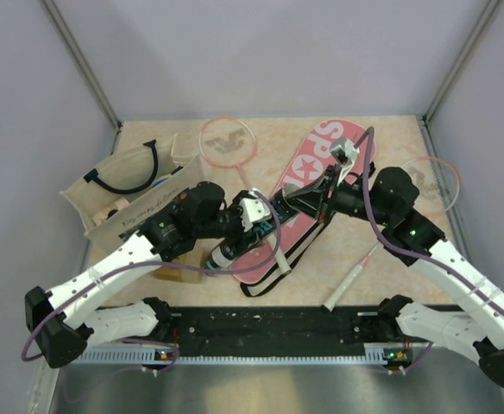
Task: Pack up the badminton gear
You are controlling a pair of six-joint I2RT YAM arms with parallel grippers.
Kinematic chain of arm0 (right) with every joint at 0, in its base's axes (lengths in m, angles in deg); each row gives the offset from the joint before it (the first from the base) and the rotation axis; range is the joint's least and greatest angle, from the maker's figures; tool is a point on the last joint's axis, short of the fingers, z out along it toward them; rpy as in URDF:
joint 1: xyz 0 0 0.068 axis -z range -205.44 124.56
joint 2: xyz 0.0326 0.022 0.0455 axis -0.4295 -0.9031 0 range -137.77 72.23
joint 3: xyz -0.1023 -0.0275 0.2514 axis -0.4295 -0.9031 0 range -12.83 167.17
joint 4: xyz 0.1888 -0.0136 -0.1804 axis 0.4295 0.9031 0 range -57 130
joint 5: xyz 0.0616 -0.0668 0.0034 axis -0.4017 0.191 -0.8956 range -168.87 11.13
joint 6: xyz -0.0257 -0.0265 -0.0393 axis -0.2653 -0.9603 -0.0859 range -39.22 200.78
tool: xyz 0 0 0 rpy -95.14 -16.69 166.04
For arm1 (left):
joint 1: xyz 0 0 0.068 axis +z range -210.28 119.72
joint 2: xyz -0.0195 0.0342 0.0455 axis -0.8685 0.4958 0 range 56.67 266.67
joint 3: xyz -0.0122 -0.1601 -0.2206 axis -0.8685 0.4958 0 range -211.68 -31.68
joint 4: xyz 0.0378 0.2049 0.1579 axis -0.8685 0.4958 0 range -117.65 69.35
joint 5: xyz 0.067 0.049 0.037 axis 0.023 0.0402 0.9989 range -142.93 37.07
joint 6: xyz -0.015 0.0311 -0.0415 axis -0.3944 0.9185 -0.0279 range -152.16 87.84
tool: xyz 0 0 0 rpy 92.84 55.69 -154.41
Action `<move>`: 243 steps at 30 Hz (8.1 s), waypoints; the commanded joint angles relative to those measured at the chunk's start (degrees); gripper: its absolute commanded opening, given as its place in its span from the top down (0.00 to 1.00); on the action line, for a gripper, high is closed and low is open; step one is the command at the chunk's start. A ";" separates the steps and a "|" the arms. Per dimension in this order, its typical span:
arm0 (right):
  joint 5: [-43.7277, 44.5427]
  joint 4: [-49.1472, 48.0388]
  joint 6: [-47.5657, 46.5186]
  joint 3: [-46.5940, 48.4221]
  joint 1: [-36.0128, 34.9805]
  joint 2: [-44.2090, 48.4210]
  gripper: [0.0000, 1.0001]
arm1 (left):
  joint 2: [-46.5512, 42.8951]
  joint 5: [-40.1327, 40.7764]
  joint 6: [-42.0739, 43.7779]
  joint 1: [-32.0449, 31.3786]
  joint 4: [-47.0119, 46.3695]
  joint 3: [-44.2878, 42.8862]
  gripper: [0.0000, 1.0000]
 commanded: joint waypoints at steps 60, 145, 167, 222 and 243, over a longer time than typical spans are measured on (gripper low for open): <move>6.86 14.70 -0.14 8.10 -2.94 5.35 0.59 | -3.82 -5.55 -0.61 -0.35 -19.28 -0.71 0.75; 15.46 31.31 -12.45 12.32 -2.85 -5.99 0.37 | 1.63 -5.46 2.12 -0.35 -19.10 -4.66 0.80; 28.99 14.27 2.32 8.48 -2.94 10.80 0.32 | -7.76 13.16 -7.90 -0.26 -16.47 -1.06 0.83; 52.20 22.08 24.74 37.46 -14.72 -73.48 0.77 | -46.09 15.20 -8.43 -0.26 -5.12 3.16 0.82; 48.08 9.08 18.76 29.12 -13.58 -56.72 1.00 | -43.81 17.57 -6.32 -0.26 -4.16 4.48 0.82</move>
